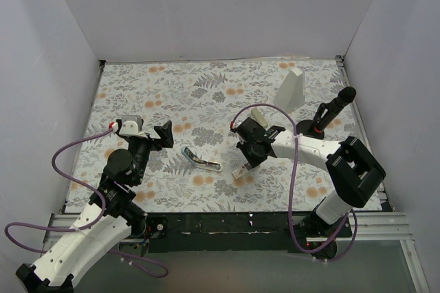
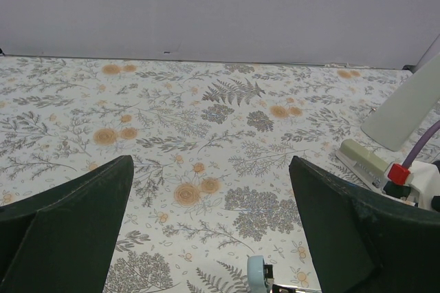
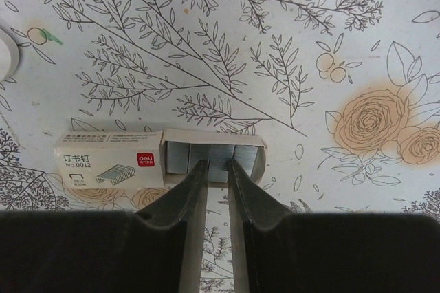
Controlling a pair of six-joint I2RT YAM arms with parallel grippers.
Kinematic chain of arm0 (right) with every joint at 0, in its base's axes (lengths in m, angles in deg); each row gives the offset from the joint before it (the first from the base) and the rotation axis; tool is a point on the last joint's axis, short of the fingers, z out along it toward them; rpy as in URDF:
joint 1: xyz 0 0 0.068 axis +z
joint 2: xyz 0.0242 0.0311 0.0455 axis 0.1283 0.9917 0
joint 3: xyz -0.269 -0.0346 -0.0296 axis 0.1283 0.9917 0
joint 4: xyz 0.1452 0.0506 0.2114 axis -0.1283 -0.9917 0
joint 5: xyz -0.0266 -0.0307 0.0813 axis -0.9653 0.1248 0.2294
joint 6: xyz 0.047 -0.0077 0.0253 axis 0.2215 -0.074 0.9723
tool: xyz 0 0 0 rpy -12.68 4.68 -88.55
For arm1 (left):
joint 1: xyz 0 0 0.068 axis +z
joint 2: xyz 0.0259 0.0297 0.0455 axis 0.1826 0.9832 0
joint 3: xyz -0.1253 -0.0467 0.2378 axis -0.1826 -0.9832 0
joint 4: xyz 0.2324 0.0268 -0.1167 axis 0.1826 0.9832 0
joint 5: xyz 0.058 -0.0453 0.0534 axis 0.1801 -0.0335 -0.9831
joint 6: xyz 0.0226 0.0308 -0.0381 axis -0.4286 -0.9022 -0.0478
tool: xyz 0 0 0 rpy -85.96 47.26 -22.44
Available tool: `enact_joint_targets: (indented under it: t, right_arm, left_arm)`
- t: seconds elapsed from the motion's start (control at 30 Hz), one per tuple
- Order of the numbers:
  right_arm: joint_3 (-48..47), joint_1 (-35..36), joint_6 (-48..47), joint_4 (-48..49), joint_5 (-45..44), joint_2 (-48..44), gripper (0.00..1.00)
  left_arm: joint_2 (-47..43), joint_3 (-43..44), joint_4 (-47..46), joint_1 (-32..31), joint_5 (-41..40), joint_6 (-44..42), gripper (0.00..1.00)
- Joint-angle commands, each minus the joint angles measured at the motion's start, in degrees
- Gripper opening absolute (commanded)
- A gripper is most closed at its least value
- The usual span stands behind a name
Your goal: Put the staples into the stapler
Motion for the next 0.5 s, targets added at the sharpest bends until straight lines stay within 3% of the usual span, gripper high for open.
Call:
enact_joint_targets:
  t: [0.0, 0.2, 0.47]
  right_arm:
    - [-1.9, 1.09, -1.23, 0.21, -0.74, 1.37, 0.25]
    - [-2.6, 2.06, -2.02, 0.13, -0.39, 1.98, 0.25]
    - [-3.22, 2.85, -0.71, -1.28, -3.09, 4.97, 0.34]
  left_arm:
    - [-0.01, -0.15, 0.07, 0.46, 0.51, 0.13, 0.98]
    - [0.08, -0.15, 0.07, 0.55, 0.68, 0.22, 0.98]
    - [-0.1, -0.24, 0.08, 0.73, 0.86, 0.31, 0.98]
